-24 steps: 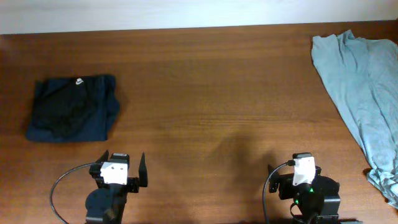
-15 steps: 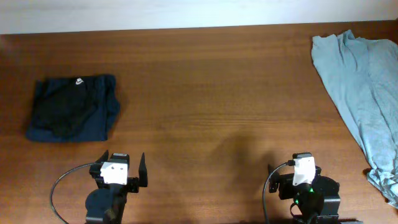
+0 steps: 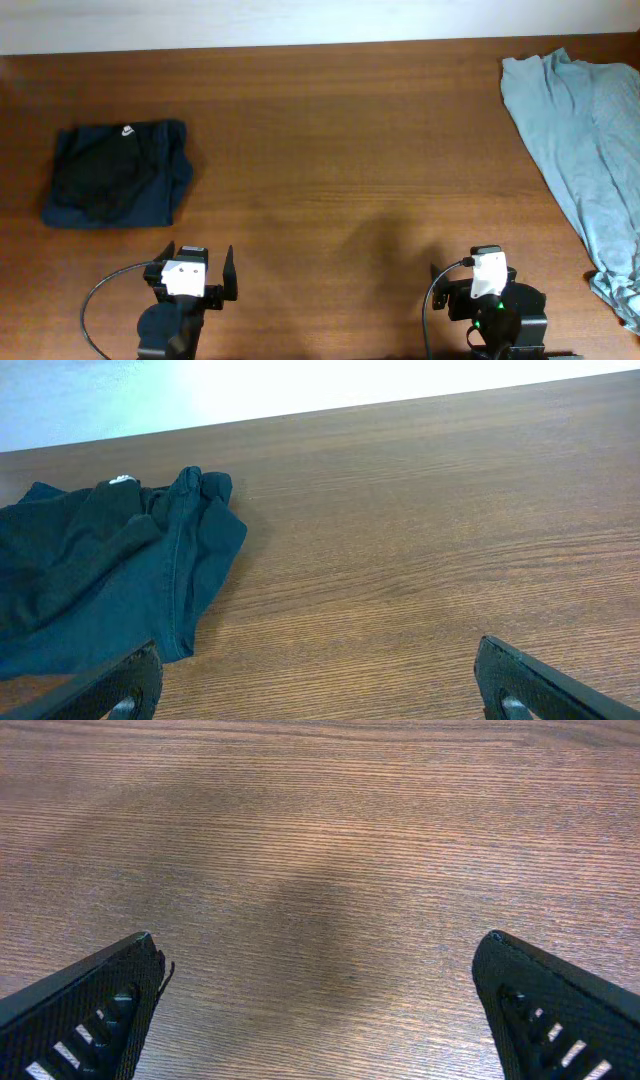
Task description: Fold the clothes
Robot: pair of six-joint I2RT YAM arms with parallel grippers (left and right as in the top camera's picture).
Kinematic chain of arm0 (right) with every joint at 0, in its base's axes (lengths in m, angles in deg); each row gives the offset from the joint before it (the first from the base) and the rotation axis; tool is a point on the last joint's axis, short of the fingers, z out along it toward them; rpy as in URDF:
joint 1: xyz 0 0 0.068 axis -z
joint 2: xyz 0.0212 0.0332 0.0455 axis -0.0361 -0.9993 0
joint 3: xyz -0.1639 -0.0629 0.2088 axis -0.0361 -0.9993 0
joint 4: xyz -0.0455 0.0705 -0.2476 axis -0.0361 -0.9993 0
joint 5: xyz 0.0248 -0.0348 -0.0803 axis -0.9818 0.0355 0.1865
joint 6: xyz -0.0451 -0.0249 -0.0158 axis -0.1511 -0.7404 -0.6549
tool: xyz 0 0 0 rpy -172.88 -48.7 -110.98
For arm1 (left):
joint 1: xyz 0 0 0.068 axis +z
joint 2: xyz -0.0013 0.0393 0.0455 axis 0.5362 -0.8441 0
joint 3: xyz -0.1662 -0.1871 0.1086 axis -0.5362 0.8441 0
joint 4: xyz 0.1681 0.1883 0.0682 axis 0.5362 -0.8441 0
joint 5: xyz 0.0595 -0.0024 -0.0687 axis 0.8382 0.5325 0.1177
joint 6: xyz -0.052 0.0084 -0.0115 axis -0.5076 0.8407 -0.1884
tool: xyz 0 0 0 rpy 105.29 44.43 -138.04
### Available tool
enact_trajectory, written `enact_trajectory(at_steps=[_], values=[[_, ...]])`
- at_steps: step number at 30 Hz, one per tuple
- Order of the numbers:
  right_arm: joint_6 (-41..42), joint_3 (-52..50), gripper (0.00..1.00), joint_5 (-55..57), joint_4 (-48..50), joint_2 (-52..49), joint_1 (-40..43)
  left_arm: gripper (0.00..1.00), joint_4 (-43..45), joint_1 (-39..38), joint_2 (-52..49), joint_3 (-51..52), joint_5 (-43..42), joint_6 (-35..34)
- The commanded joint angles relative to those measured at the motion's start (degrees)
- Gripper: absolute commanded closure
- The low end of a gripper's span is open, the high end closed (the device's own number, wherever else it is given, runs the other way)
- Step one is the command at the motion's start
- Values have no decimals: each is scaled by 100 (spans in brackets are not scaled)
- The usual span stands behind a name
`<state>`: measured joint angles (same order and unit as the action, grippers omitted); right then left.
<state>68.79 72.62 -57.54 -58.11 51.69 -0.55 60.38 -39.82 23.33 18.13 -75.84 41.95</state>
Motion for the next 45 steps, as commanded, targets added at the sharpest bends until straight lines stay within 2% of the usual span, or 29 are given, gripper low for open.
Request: enact_trajectory(at_steps=[1,6,9,13,16,19,21,24,29,32,33,36,37,42,45], values=[[-35,-50,1,-50,0,39,0,1,31,33,66,85,-44,-59],[-37,-50,1,-46,31,37,0,1,31,33,66,85,-44,-59],[-31,-50,1,-328,645,37,0,1,31,33,66,85,-44,-59],[-33,-50,1,-1996,1847,39,0,1,31,33,66,85,-44,-59],[-35,-50,1,-2656,2277,37,0,1,33,33,66,85,35,81],[61,-50,1,-2774,2367,37,0,1,136,33,66,85,68,74],[474,-50,1,-2747,2404,37,0,1,348,33,66,85,0,70],[1023,31,2,-2710,2660,15,0,1,752,33,66,85,-1038,4],[1021,1047,2,-1720,2636,-428,0,1,1491,33,-190,-129,-1202,4],[1023,1871,1,-1272,2396,-1246,0,1,1300,33,-863,-839,-1121,7],[1023,2452,2,-1093,1947,-1919,0,1,1060,33,-1392,-1353,-962,7],[1021,3220,2,-848,1158,-2868,0,1,603,33,-2345,-2238,-798,9],[994,3698,1,-793,741,-3488,0,1,271,33,-2999,-2874,-776,9],[962,5241,2,-1099,-334,-5270,0,1,-1241,28,-4854,-5016,-841,7],[957,5565,2,-1397,-723,-5910,2,0,-1961,28,-5814,-5963,-953,9]])
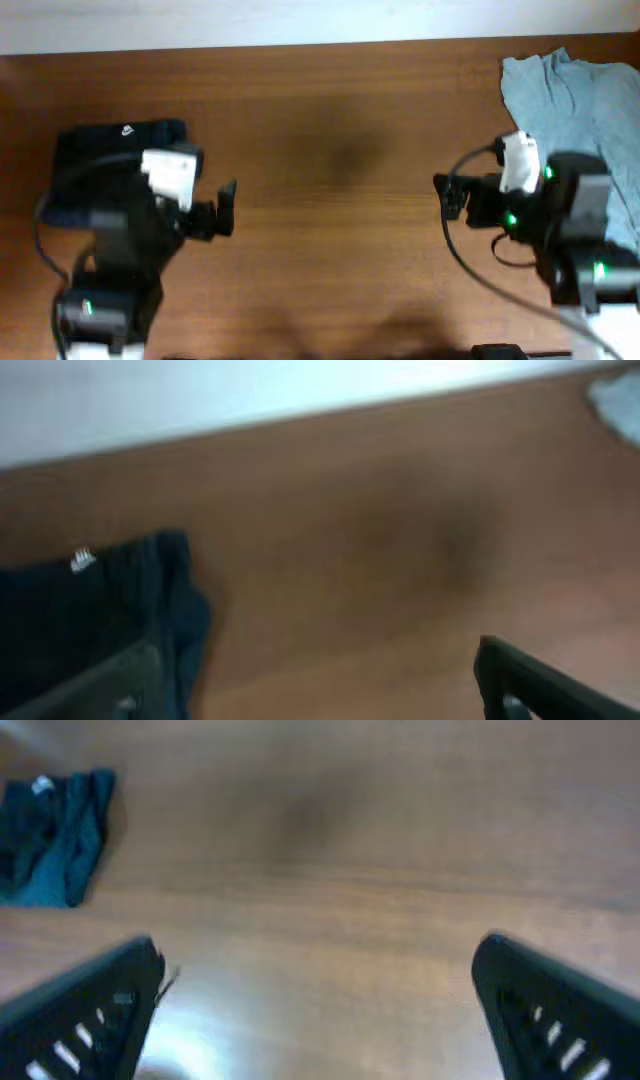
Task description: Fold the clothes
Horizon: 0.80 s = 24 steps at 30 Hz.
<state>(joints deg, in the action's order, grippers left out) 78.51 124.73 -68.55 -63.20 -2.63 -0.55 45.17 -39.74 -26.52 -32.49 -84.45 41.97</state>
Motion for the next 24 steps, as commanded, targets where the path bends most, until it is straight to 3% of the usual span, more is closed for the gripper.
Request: enact_trajectory(at_steps=[1,8,15,18,24], values=[[15,413,1,-223,-221,-739,28,1,-662,20,-1180,-1189,-179,4],[1130,1091,1,1364,-592,-1451,1233,1,-861,20,-2236,-1379,-437,2],[1272,1528,0,1810,-1084,-2516,3589,1,-866,20,-2629,-1379,-625,4],[1270,1528,6,1808,-1029,-3154,4483,1,-807,20,-2629,-1379,-625,4],[1255,1528,16,1827,-442,-4120,5416,1,-743,20,-2629,-1379,-623,4]])
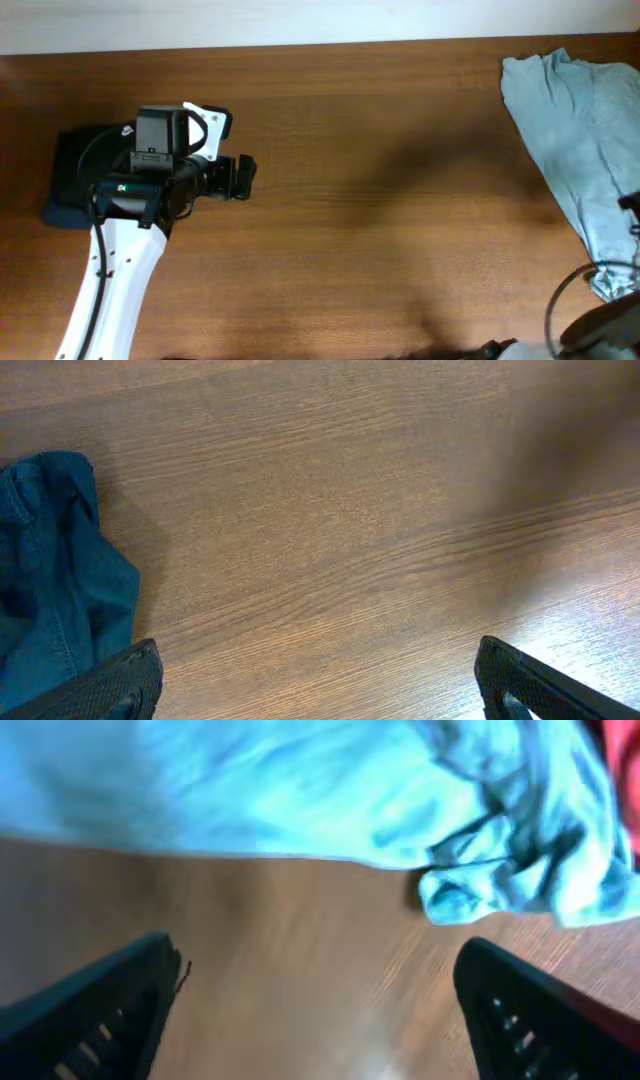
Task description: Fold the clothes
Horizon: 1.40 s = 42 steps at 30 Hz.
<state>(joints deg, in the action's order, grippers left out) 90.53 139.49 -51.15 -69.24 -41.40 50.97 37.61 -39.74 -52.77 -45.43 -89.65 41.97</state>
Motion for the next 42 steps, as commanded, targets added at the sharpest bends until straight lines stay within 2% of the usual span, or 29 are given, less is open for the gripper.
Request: enact_trajectory(at_steps=[1,11,24,29,31,33,37,42], values=[[50,52,17,90,380,-387,385,1,0,20,-4,-85,-105,4],[24,52,22,671,1414,-1384,621,0,-114,20,-4,-85,-101,7],[-144,48,37,1010,1644,-1810,855,1,-140,20,-4,-83,-103,4],[-79,46,52,955,1626,-1825,848,1,-116,20,-9,-83,-98,7],[-76,46,75,942,1567,-1825,848,1,-114,20,-9,-85,-98,7],[-57,48,94,824,1502,-1816,850,1,-116,20,-9,-83,-101,7],[-63,203,96,-632,1263,-1478,809,1,-105,20,-9,-83,-98,7],[-109,730,96,-1674,916,-525,479,1,-94,24,-9,-83,46,7]])
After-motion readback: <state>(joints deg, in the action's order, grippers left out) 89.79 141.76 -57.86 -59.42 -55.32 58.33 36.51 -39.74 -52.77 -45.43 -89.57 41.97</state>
